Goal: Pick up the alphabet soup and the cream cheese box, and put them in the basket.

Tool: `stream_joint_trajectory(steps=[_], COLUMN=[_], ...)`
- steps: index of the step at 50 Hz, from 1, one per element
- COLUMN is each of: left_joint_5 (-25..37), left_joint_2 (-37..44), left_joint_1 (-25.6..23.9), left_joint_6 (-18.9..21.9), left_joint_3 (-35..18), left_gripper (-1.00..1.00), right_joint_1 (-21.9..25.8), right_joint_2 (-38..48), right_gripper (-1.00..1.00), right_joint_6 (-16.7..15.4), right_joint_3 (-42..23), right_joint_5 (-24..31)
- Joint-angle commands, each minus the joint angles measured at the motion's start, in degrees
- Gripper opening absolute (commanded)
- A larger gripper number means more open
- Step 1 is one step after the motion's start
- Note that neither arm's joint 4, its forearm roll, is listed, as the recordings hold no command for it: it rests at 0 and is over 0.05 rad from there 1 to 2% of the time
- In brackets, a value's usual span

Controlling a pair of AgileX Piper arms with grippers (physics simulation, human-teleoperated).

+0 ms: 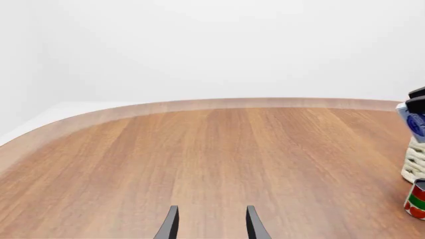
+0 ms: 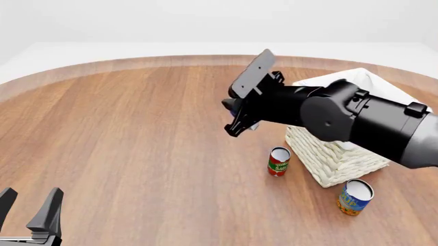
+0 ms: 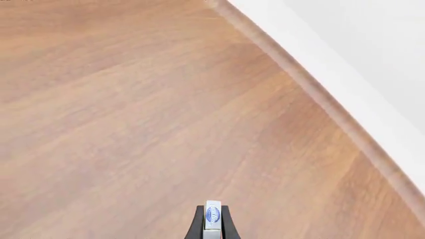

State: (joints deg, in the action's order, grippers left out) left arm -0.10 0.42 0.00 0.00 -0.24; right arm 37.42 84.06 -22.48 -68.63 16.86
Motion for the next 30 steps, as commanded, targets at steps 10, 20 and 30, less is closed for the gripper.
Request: stream_joint_trajectory(steps=[10, 20, 30], left_joint_5=[0.0, 0.0, 0.0], left_joint_2=[0.0, 0.0, 0.0], left_joint_1=[0.0, 0.0, 0.0], left_joint_6=[0.0, 0.0, 0.0], left_joint_3=[0.0, 0.0, 0.0], left_gripper=[1.00, 1.00, 1.00], right_joint_1=[-0.8, -0.6, 0.2], right_joint_2=[-3.8, -6.8, -10.6], right_gripper=[-1.00, -1.00, -1.00], right_joint_6=[1.8, 4.2, 7.2], right_joint_3=[-1.4, -2.3, -5.3], right_joint_5=[4.0, 7.5, 12.7])
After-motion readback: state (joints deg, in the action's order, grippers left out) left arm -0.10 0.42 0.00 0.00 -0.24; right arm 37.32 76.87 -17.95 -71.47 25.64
